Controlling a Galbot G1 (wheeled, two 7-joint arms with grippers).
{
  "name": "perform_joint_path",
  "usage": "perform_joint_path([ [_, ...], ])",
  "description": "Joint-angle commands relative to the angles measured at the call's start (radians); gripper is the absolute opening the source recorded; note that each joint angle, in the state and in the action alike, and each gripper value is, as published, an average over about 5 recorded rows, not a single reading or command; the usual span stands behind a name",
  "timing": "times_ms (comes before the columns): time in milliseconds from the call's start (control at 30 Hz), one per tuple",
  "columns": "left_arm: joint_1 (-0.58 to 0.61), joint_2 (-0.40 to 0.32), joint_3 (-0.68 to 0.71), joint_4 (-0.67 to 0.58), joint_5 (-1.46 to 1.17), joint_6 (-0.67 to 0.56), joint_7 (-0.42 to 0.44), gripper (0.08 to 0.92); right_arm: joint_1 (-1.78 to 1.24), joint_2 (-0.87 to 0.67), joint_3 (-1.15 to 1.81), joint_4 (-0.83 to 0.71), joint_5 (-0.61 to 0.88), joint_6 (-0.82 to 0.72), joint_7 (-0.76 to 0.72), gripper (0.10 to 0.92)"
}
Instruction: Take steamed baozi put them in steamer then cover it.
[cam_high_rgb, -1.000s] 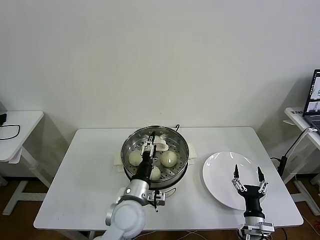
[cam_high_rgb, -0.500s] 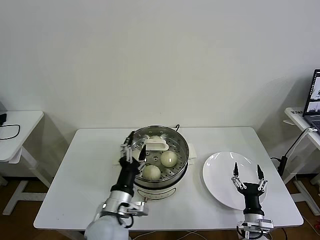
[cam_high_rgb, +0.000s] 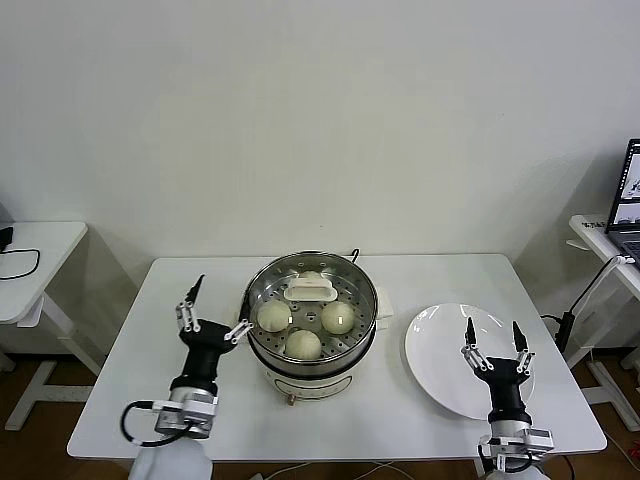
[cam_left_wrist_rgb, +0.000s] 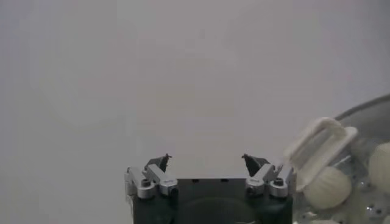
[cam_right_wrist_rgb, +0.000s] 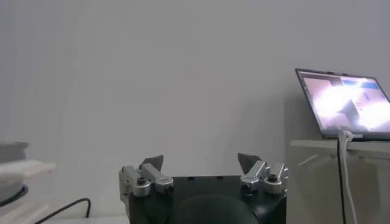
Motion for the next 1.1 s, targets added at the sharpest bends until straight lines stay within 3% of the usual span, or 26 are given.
perform_joint_path([
  [33,0.067,-0.045,-0.139,0.024,-0.293,-0.105,0.031,0.823,-0.032,0.006,-0.004,0.161,0.019,-0.106,-0.007,0.823],
  [1100,0.137,-0.045,-0.021,-0.014,-0.202,-0.156,0.05,0.823,-0.062,0.019,-0.026,0.205,-0.04,-0.134,-0.007,0.823],
])
